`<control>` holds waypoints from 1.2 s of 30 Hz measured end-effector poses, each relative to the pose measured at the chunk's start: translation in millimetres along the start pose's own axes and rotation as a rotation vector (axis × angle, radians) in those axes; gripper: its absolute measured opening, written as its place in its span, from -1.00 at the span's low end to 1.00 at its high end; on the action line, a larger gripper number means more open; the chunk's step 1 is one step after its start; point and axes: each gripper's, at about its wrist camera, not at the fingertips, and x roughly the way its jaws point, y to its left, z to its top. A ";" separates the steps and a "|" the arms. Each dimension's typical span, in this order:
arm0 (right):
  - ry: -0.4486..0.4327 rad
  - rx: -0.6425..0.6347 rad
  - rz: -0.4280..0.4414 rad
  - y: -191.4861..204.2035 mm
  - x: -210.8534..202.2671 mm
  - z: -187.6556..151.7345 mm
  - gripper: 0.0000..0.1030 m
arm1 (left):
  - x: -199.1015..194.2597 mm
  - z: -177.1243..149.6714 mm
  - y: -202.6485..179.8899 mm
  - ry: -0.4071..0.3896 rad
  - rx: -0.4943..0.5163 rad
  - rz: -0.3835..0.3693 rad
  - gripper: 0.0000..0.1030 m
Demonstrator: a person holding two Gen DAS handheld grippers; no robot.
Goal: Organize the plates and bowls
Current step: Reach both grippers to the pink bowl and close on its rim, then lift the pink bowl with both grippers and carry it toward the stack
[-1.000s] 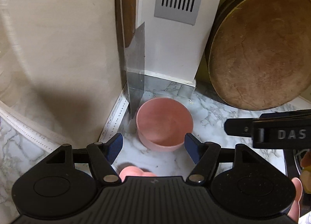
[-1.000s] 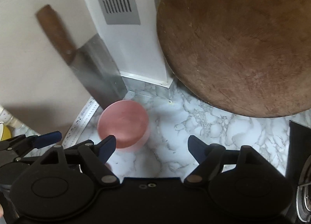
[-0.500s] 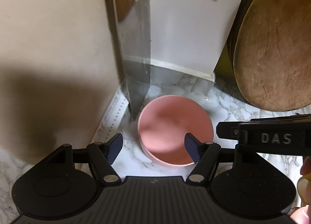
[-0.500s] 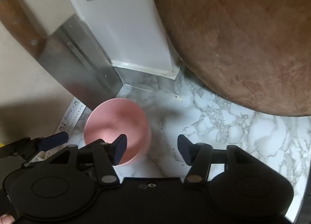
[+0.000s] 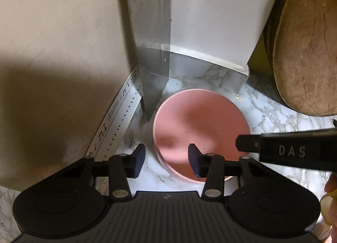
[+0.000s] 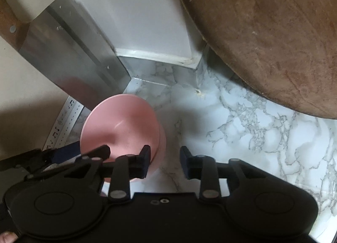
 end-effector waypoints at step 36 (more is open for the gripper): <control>-0.071 -0.075 -0.031 38.2 -89.5 -40.2 -0.78 | -67.1 -25.0 -2.9 -0.002 0.017 -0.035 -0.78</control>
